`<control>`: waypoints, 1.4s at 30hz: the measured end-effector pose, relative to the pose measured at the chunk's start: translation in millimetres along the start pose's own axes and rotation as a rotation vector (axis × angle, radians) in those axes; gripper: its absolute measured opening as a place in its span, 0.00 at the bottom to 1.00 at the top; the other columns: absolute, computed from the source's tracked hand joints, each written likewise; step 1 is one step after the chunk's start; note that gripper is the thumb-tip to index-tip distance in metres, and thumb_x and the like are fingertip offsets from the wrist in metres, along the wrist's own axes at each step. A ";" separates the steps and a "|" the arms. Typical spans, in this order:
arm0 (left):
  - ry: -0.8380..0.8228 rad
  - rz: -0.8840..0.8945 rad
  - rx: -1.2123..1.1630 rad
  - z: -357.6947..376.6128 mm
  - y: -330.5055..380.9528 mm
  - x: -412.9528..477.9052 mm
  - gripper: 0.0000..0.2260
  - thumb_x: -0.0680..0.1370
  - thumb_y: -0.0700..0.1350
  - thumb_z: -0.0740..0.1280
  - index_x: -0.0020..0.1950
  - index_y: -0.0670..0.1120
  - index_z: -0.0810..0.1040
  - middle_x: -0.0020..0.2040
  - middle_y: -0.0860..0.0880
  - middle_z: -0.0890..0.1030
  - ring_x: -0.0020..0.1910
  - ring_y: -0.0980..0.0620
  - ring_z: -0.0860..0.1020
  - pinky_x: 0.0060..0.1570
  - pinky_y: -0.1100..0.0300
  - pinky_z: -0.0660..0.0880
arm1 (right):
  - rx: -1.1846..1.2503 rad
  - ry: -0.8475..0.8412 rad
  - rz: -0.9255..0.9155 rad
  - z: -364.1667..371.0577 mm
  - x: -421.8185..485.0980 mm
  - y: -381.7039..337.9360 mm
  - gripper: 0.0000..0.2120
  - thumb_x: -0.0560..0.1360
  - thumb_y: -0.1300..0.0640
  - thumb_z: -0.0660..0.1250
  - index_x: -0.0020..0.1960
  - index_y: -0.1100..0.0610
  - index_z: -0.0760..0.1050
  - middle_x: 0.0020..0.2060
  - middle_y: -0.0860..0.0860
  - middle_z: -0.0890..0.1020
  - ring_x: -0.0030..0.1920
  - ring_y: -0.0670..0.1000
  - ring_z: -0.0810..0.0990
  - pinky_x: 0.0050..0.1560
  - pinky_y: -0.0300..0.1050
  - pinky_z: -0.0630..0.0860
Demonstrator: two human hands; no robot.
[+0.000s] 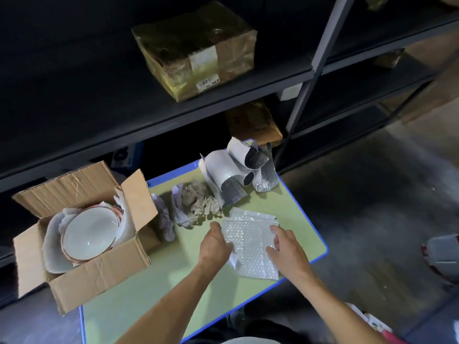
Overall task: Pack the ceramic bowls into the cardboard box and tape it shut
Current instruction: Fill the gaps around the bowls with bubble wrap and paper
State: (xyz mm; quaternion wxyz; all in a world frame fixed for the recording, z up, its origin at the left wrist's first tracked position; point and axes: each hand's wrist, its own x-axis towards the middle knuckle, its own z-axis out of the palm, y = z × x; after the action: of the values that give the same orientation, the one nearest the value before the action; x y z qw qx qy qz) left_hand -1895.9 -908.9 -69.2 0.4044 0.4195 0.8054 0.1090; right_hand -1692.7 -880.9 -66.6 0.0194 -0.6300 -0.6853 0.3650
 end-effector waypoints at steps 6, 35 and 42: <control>-0.008 -0.023 -0.089 -1.8 -6.1 1.7 0.12 0.72 0.33 0.63 0.53 0.44 0.70 0.43 0.47 0.76 0.37 0.51 0.73 0.31 0.60 0.65 | 0.162 0.012 0.039 4.3 8.0 -3.8 0.27 0.76 0.58 0.70 0.72 0.46 0.66 0.53 0.46 0.72 0.48 0.43 0.77 0.52 0.41 0.75; -0.090 0.104 -0.674 -74.8 -4.5 -65.0 0.06 0.76 0.45 0.67 0.41 0.46 0.75 0.35 0.51 0.78 0.33 0.51 0.74 0.35 0.55 0.71 | 0.700 -0.077 -0.089 -45.1 -12.7 -68.3 0.33 0.75 0.66 0.67 0.70 0.37 0.63 0.49 0.54 0.83 0.49 0.56 0.82 0.52 0.50 0.76; -0.116 0.184 -0.701 -124.5 -14.6 -87.8 0.04 0.79 0.43 0.69 0.46 0.45 0.82 0.39 0.48 0.78 0.37 0.51 0.71 0.38 0.56 0.68 | 0.748 -0.230 -0.193 -57.4 -6.8 -106.2 0.11 0.75 0.67 0.68 0.52 0.54 0.82 0.49 0.54 0.86 0.53 0.61 0.83 0.60 0.60 0.77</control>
State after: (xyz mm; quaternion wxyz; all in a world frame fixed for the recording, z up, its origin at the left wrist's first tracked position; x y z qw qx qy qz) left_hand -1968.7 -964.7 53.2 0.5570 0.3315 0.6538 0.3903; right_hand -1753.6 -853.2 34.1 0.2045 -0.4673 -0.5590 0.6537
